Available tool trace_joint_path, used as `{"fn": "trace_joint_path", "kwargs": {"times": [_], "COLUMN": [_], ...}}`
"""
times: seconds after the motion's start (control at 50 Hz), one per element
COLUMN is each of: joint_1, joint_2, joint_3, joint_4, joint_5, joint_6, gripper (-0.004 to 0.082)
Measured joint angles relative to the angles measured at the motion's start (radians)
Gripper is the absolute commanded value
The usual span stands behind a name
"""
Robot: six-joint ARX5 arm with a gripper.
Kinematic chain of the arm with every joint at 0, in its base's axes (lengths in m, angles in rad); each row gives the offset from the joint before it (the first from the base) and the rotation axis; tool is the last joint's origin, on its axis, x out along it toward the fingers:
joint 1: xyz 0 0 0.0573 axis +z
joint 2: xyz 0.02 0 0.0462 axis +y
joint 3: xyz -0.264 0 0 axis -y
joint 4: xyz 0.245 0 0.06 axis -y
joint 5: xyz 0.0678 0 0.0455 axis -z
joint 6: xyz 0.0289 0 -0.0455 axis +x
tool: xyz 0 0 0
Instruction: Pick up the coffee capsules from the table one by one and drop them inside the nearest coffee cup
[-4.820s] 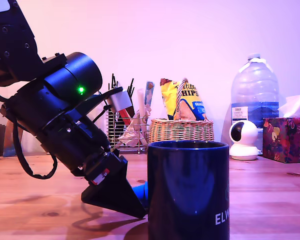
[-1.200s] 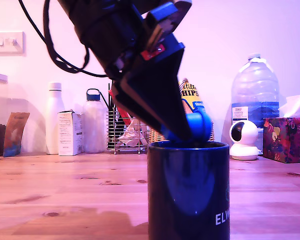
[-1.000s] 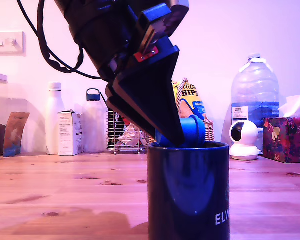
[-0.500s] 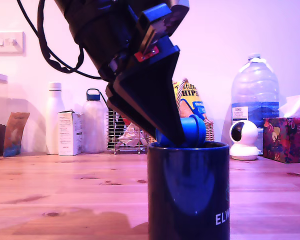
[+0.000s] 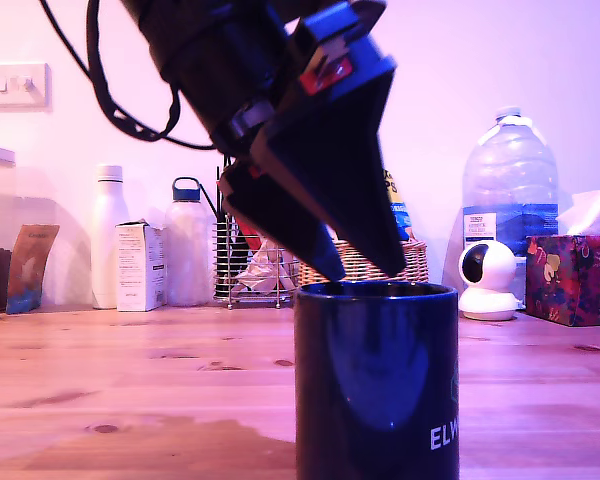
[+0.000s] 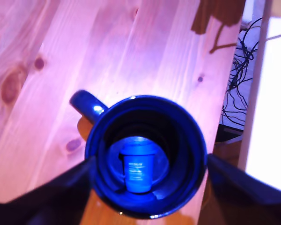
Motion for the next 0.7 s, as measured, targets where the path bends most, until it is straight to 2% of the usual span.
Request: {"fn": "trace_joint_path", "kwargs": {"times": [0.1, 0.16, 0.32, 0.5, 0.7], "joint_1": [0.003, 0.006, 0.031, 0.079, 0.169], "joint_2": [-0.037, -0.067, -0.141, -0.153, -0.174], "joint_3": [0.000, 0.000, 0.001, 0.006, -0.031], "joint_4": [0.000, 0.000, 0.008, 0.022, 0.151], "joint_5": [-0.001, 0.000, 0.000, -0.001, -0.003], "joint_6": [0.002, 0.005, 0.005, 0.005, -0.004], "gripper": [0.0128, -0.0025, -0.0020, -0.0020, -0.0020]}}
